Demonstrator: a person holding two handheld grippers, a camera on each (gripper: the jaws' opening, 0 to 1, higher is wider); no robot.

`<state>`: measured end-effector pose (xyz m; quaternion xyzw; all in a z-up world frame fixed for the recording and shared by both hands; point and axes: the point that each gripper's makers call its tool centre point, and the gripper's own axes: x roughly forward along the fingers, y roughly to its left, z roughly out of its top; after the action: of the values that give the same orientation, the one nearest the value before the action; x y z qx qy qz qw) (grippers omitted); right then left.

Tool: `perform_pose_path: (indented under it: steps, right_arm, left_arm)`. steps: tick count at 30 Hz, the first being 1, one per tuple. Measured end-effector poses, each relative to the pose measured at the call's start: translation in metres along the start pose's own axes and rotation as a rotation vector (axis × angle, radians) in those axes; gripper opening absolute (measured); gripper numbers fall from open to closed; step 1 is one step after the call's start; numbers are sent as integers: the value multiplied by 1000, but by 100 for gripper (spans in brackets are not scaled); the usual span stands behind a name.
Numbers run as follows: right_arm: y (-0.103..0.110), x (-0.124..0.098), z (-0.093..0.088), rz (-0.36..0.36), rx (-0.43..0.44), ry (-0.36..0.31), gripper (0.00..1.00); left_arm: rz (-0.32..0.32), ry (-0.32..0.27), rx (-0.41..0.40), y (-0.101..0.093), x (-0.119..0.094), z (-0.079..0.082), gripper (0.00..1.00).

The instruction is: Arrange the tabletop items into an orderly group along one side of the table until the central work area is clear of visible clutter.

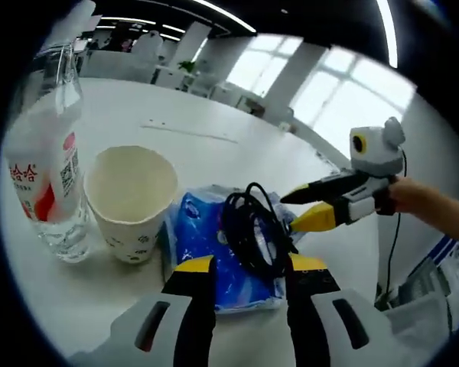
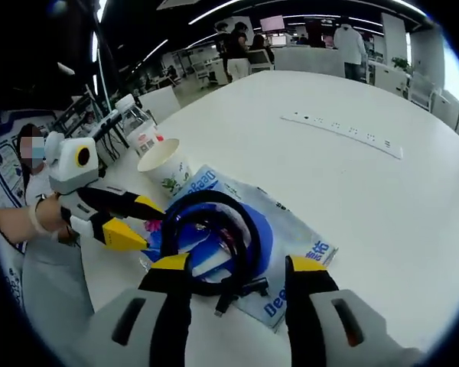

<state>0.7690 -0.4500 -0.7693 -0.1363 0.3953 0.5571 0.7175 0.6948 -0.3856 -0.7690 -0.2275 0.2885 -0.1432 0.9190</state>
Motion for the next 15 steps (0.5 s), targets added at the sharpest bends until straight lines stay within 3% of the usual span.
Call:
perform_pose_path:
  steps: [15]
  right_arm:
    - [2,7,-12,-4,55,20,31]
  left_arm:
    - [0,15,-15,0,13,2,25]
